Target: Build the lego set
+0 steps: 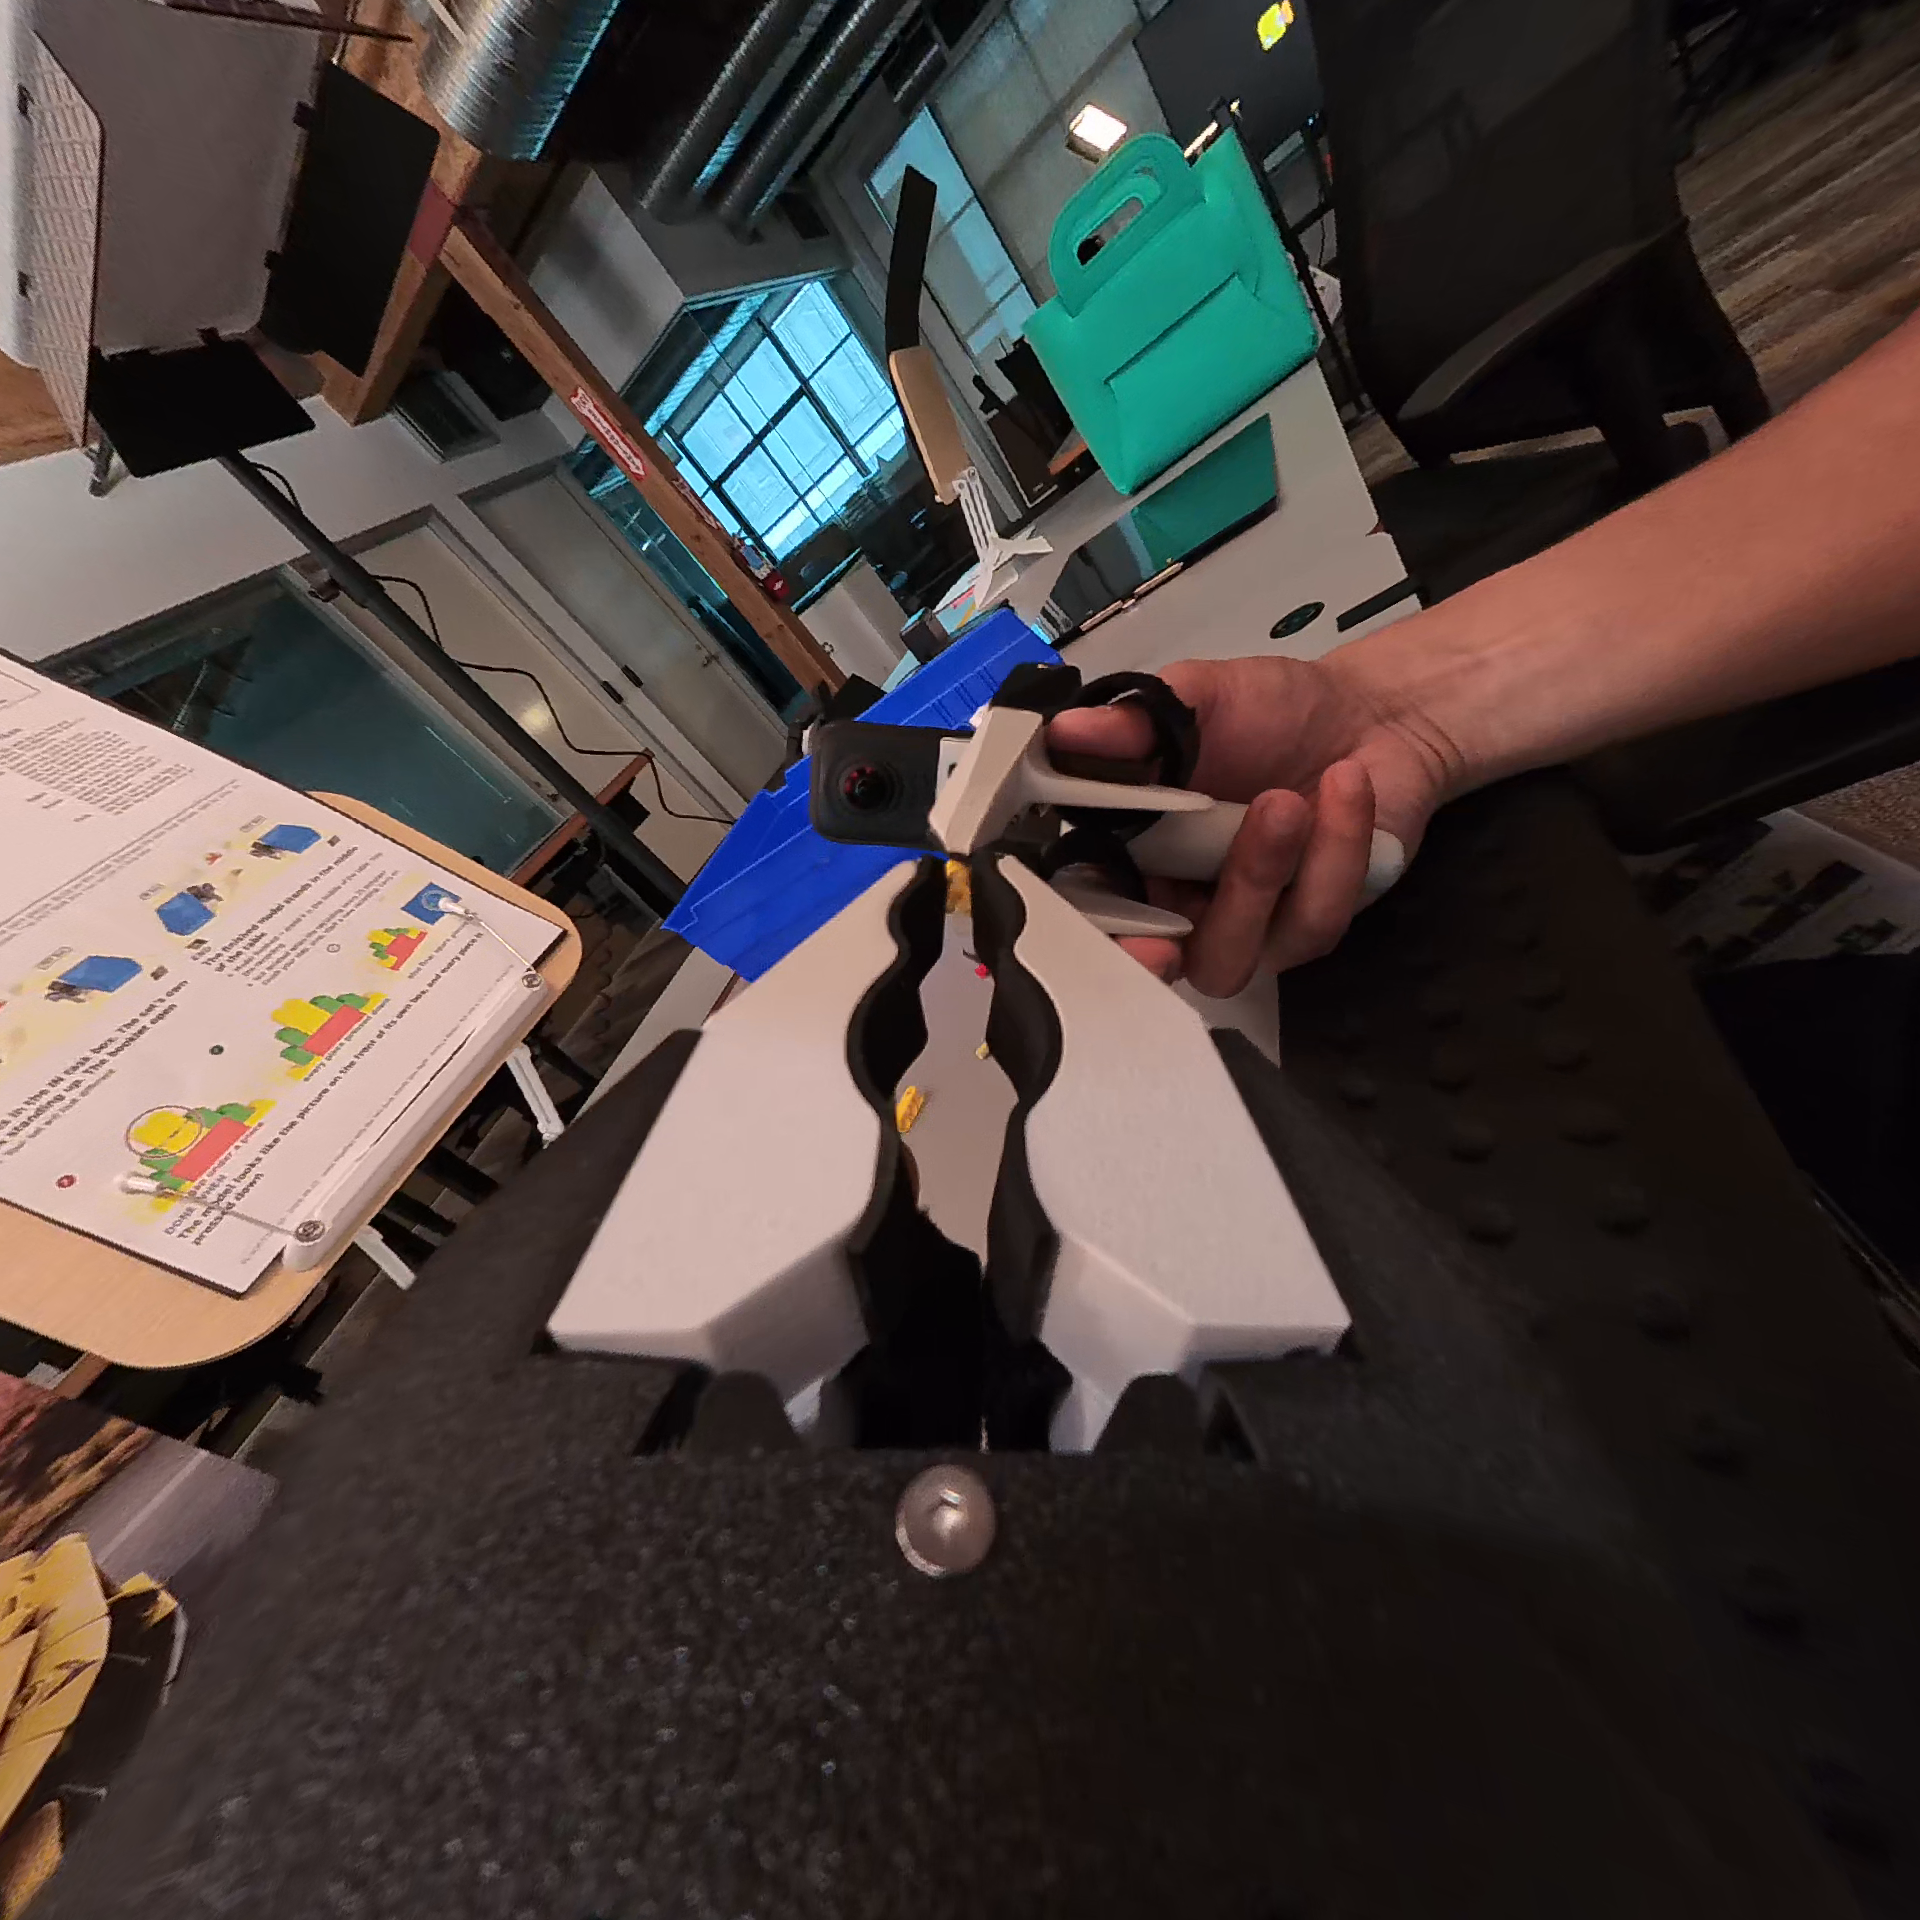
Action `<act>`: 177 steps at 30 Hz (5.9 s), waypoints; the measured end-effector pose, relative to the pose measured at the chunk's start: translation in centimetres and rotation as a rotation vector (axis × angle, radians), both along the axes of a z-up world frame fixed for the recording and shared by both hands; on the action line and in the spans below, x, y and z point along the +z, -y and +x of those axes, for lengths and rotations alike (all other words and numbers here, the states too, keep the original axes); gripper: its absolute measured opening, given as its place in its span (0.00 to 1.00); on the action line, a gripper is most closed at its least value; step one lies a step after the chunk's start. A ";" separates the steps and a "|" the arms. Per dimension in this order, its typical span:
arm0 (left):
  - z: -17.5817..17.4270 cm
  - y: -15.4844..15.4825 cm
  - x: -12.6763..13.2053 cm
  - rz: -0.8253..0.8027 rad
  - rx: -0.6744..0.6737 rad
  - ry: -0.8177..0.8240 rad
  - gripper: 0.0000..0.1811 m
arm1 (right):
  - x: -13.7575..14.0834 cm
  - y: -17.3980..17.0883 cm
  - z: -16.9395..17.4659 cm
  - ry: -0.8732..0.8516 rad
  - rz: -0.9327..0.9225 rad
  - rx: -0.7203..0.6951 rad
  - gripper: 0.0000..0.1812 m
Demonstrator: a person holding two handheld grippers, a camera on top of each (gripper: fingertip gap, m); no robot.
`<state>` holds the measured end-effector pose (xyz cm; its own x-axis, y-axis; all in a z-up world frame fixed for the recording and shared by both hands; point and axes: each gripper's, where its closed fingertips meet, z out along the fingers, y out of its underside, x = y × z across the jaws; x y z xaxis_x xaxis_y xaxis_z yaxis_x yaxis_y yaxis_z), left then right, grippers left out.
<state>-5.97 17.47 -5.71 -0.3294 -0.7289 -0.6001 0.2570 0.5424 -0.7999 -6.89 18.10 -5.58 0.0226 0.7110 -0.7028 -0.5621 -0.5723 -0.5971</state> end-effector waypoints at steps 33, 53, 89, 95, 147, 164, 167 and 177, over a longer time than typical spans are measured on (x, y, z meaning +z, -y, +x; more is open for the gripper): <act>1.9 -5.2 -5.9 -0.207 0.023 -0.346 0.03 | -12.5 -1.9 5.6 1.317 -0.020 -0.336 0.07; 1.3 -5.7 -6.4 -0.187 0.057 -0.338 0.03 | -15.7 -3.2 4.3 1.453 -0.115 -0.121 0.04; 0.9 -6.2 -3.0 -0.088 0.109 -0.044 0.02 | -2.9 -6.1 1.2 0.130 -0.128 -0.151 0.03; 1.2 -5.8 -5.3 -0.066 0.109 -0.172 0.03 | -6.4 -5.5 4.4 0.563 -0.186 -0.283 0.03; 0.9 -2.7 -4.5 -0.092 -0.034 -0.196 0.03 | -4.1 -2.5 0.8 0.370 -0.083 -0.196 0.04; 0.9 -2.5 -4.3 0.002 0.015 -0.121 0.03 | -4.2 -2.5 0.5 0.331 -0.097 -0.153 0.02; 0.9 -2.5 -4.4 0.009 0.019 -0.120 0.03 | -4.3 -2.5 0.5 0.335 -0.099 -0.157 0.02; 0.6 -2.3 -4.4 0.010 0.007 -0.119 0.03 | -4.4 -2.2 0.4 0.325 -0.107 -0.125 0.02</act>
<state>-5.37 19.78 -10.14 -0.3937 -0.7255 -0.5645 0.1568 0.5521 -0.8189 -6.53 20.32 -9.93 0.3389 0.6112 -0.7152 -0.4227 -0.5802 -0.6962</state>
